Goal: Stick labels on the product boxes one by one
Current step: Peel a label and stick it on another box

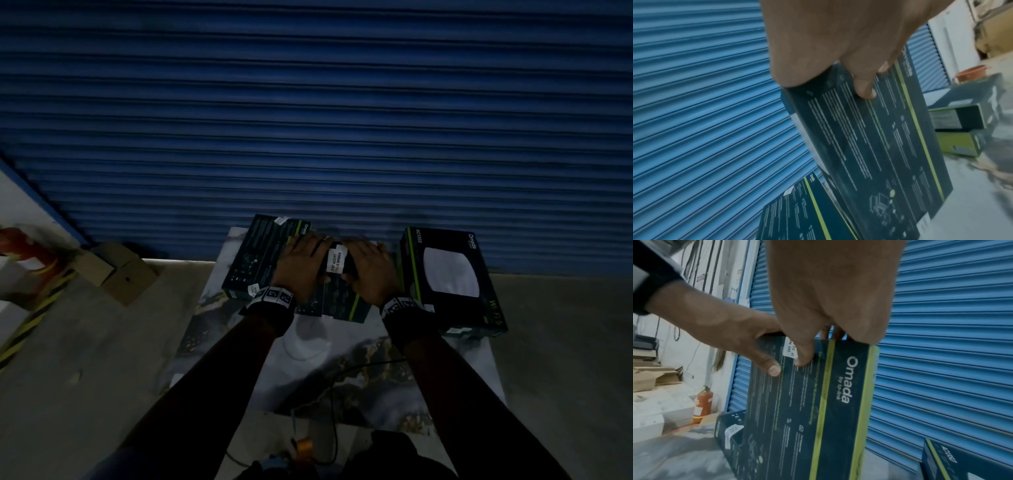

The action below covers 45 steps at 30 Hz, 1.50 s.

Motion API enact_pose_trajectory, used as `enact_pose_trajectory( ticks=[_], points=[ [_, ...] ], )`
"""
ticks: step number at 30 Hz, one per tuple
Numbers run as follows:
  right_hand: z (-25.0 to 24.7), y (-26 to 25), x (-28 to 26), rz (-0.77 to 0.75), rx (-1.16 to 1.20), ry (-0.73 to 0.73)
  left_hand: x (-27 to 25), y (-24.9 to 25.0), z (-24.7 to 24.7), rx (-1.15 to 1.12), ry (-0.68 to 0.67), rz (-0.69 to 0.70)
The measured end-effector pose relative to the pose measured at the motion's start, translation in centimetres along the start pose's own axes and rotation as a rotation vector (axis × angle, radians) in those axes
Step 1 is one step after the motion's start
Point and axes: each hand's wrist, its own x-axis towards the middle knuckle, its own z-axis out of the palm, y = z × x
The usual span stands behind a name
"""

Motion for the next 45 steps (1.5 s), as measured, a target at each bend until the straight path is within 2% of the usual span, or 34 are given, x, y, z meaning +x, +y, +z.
enact_pose_trajectory(
  ticks=[8,16,20,24,28,30,32,33,35,37,39,45],
  points=[
    [-1.2,-0.9,-0.1,-0.002,0.039,-0.039,-0.6,0.7,-1.6,-0.014,-0.106,-0.025],
    [-2.9,-0.5,-1.9,-0.026,0.037,-0.038,-0.2,1.4,-4.3,-0.066,-0.228,0.033],
    [-5.2,-0.3,-2.3,-0.055,-0.055,0.032,0.1,2.6,-5.9,-0.045,-0.115,0.072],
    [-8.3,-0.4,-2.7,-0.052,-0.097,0.192,0.6,3.7,-7.7,0.013,-0.019,0.083],
    [-9.8,0.6,-3.1,0.126,0.084,0.279,0.9,5.0,-8.6,0.054,0.124,0.110],
    [-11.5,0.2,-3.7,0.343,0.450,0.215,0.8,6.0,-8.9,0.100,0.176,0.142],
    [-13.3,0.4,-4.1,0.611,0.950,0.187,0.5,7.1,-9.1,0.112,0.215,0.192],
    [-13.9,1.0,-4.3,0.731,1.060,0.177,0.4,7.7,-9.0,0.099,0.229,0.217],
    [-14.8,2.0,-5.0,0.892,1.086,0.113,0.0,9.2,-8.4,0.087,0.266,0.272],
    [-15.2,3.1,-5.9,0.958,1.046,0.051,-0.4,10.9,-7.4,0.086,0.332,0.333],
    [-15.8,3.7,-7.0,0.961,1.040,0.040,-0.6,12.6,-6.9,0.070,0.381,0.375],
    [-16.0,7.4,-9.3,0.982,1.190,0.241,-0.3,15.9,-5.9,0.093,0.321,0.341]
  ],
)
